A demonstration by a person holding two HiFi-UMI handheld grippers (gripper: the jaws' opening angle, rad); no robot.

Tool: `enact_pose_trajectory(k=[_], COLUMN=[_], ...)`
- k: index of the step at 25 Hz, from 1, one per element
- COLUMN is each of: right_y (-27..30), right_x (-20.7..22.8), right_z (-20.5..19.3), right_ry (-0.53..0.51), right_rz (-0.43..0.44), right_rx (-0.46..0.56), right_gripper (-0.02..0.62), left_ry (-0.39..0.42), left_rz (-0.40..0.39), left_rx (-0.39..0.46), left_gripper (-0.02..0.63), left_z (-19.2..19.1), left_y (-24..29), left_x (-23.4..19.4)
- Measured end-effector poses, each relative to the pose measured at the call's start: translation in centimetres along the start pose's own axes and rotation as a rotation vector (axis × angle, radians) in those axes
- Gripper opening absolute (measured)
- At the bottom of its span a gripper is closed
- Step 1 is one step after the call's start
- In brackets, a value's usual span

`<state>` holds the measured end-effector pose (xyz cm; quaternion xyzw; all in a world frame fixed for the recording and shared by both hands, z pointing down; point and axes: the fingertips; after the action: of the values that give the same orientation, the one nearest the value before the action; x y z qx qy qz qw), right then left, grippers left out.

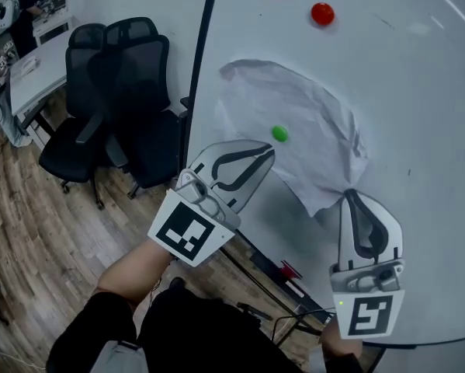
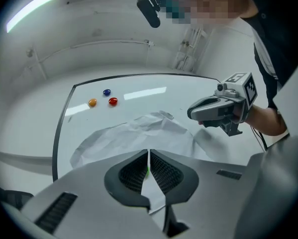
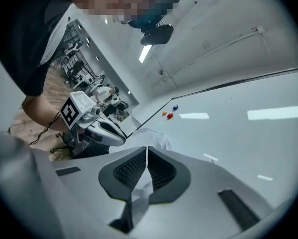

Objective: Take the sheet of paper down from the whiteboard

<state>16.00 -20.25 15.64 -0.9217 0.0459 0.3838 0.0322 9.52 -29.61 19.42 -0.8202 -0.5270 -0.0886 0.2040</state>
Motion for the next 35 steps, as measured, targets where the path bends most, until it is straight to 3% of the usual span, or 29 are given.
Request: enact_pose_trajectory(k=[6,12,15,18,24,30,35], right_y=[0.1,0.9,1.2,1.6,2.5,3.0,3.5], right_x=[1.5,2.4,3.4,3.6,3.5,3.5,3.1], right_z=[1.3,2.7,3.1,3.6,3.5,3.0,2.7], right_ry=[-0.097,-0.198,-0.206,-0.222,-0.220,-0.221,-0.320], right_rz=[-0.068,-0.067,-0.083,-0.079,-0.057,-0.047,-0.032], right_rx=[-0.055,-0.071,-0.080,-0.083,-0.103,-0.132,-0.171], right_gripper=[0.020,0.021,0.038,0.124,0.137,0.137,0.137], left_ry=[-0.011,-0.004,0.006,0.009,0.071,0.081,0.081], left_rz=[-0.004,-0.019,0.000,0.008,0.014,0.028,0.045], left_rx=[-0.042,-0.124,-0.132,-0.135,-0.164,-0.165,-0.176], left_gripper=[0.080,0.145,0.149,0.149,0.149,0.147,0.137], left_z=[-0.9,-3.1,-3.3,-3.5,-3.7,-3.9,-3.9], left_y=[1.8,3.5,4.1,4.4,5.1,5.3,5.2], left_x=[-0.6,-0.8,-1.2,-1.4,-1.3,-1.0,-1.2])
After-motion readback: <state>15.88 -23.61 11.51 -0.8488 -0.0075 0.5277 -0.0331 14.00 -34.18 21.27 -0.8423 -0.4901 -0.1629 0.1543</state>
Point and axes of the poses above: the fingertips, and each gripper's own axes: y forward along the fingers, x to its right, z out of its top, and after that the axes turned 5 degrees about -x, right-handed
